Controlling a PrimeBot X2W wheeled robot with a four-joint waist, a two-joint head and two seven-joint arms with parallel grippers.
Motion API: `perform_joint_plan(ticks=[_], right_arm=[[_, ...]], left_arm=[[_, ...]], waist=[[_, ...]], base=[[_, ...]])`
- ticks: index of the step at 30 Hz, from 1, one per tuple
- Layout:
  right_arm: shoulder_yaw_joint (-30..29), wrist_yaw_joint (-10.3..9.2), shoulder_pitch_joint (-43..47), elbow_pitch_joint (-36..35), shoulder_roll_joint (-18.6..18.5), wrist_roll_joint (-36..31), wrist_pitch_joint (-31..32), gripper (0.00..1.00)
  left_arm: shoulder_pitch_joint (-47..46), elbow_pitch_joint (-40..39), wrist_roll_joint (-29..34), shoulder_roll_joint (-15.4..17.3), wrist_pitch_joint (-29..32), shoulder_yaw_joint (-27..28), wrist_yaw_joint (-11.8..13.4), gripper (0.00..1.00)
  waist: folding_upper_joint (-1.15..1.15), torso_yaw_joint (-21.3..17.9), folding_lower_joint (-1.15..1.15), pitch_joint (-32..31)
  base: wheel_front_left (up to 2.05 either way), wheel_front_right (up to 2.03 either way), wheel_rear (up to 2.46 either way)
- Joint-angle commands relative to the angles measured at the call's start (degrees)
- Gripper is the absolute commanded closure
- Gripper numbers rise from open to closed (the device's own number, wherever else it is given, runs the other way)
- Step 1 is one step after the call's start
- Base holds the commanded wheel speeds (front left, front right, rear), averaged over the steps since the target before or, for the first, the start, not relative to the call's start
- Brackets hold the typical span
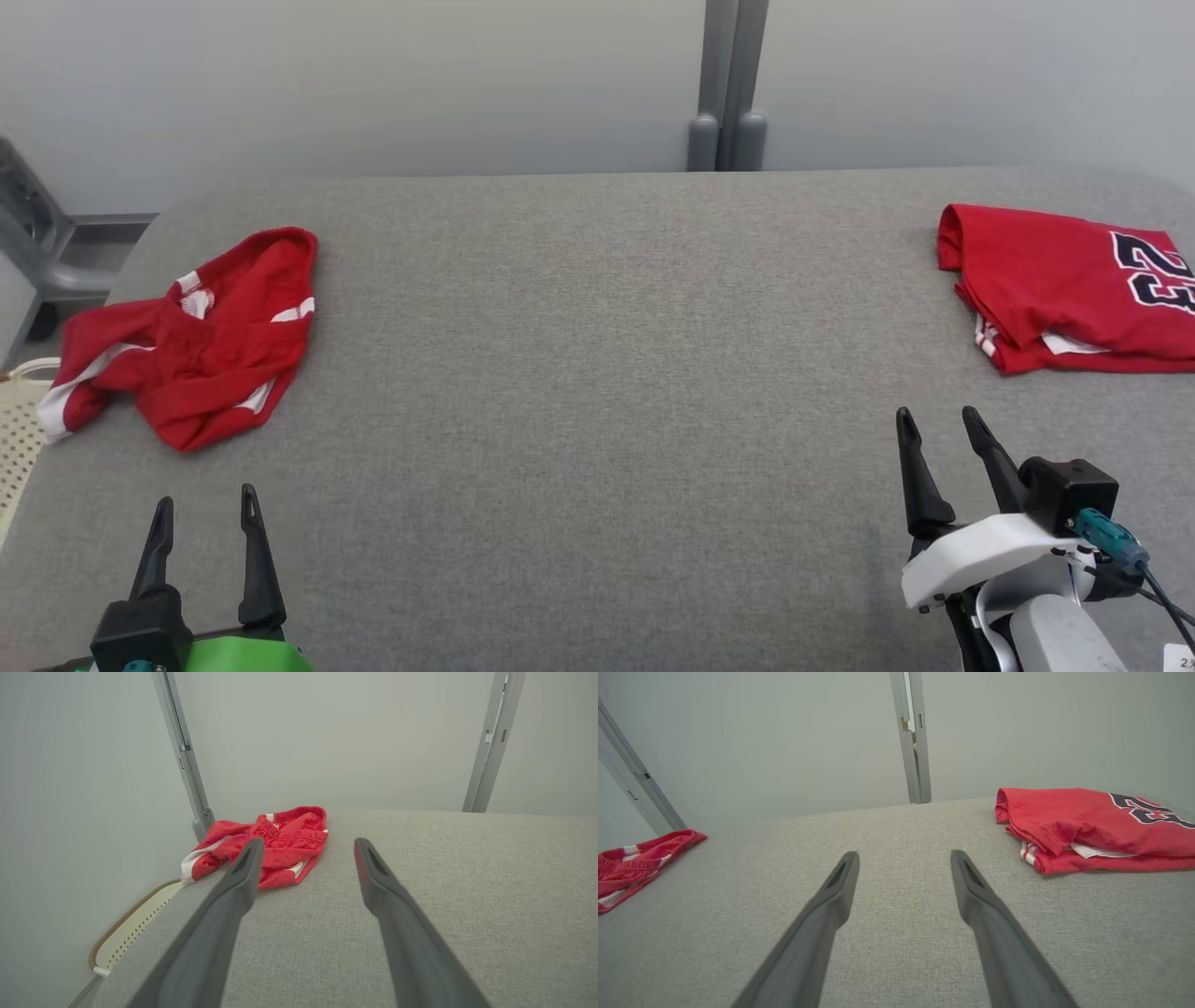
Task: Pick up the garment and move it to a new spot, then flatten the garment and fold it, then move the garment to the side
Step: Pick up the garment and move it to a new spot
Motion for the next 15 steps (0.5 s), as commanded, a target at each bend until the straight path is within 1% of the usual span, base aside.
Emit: perform_joint_plan(ticks=[1,7,9,10,15], right_arm=[[0.1,-0.02,0.5,0.3,-0.3,0.2,0.0,0.0],[1.2,-0.02,0.9,0.7,-0.2,0.3,0.1,0.0],[1.5,-0.02,0.9,0.8,-0.1,0.5,0.1,0.0],[1.5,-0.02,0.9,0.8,-0.1,0.5,0.1,0.0],[2.0,-0.02,1.0,1.1,-0.2,0.8,0.0,0.0]], left_arm=[[0.4,0.0,0.4,0.2,-0.1,0.0,0.3,0.0],[0.3,0.8,0.0,0.4,-0.1,0.0,0.1,0.0],[0.3,0.8,-0.1,0.5,-0.1,0.1,0.2,0.0],[0.3,0.8,-0.1,0.5,-0.1,0.1,0.2,0.0],[0.6,0.4,-0.3,0.4,-0.1,0.1,0.6,0.0]], waist=[[0.0,2.8,0.0,-0.1],[0.0,7.0,0.0,-0.3],[0.0,8.4,0.0,-0.4],[0.0,8.4,0.0,-0.4],[0.0,12.1,0.0,-0.6]], base=[[0.0,0.0,0.0],[0.0,0.0,0.0],[0.0,0.0,0.0],[0.0,0.0,0.0],[0.0,0.0,0.0]])
